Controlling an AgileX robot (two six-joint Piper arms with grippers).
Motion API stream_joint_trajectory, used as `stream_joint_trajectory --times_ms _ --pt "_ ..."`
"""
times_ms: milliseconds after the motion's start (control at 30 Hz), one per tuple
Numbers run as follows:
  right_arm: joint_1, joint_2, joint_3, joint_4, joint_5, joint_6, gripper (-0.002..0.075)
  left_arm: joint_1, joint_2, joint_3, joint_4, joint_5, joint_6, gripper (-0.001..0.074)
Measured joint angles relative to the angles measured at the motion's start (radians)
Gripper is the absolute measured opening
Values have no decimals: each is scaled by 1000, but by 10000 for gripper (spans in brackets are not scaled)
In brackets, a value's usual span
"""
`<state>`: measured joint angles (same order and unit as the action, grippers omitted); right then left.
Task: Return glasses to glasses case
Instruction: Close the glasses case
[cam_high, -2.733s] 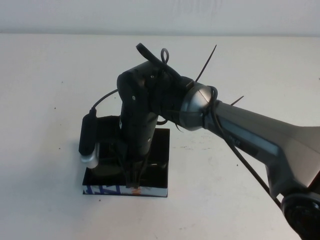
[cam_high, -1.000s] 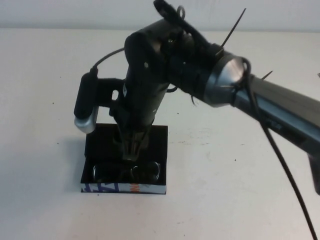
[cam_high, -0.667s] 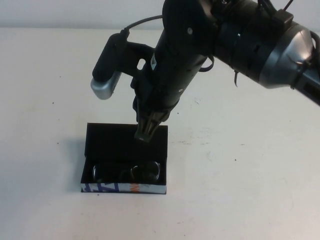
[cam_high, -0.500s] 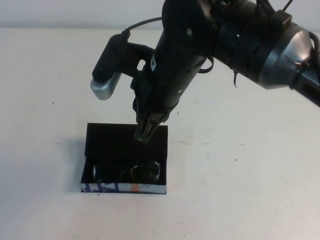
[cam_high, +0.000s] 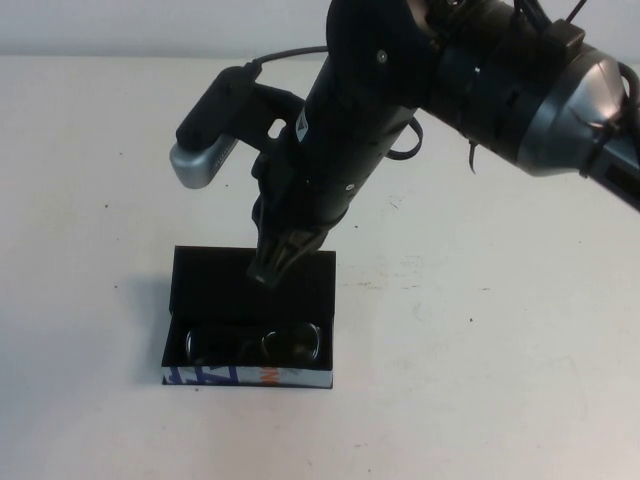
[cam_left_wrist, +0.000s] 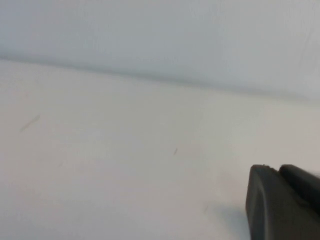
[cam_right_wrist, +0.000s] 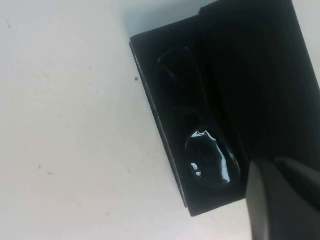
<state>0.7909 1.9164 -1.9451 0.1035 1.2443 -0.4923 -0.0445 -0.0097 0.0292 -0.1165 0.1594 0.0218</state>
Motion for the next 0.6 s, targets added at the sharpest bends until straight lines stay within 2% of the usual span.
stream_joint_trajectory --times_ms 167,267,333,433,600 --pt "-13 0 0 0 0 75 -11 0 0 0 -161 -245 -181 -1" --pt "-13 0 0 0 0 102 -11 0 -2 0 -184 -289 -217 -1" --pt "-13 0 0 0 0 132 -11 0 -2 0 -191 -246 -270 -1" --pt "-13 5 0 0 0 189 -11 -16 40 -28 -191 -90 -317 -1" --pt "-15 27 0 0 0 220 -11 -119 255 -147 -191 97 -241 -1"
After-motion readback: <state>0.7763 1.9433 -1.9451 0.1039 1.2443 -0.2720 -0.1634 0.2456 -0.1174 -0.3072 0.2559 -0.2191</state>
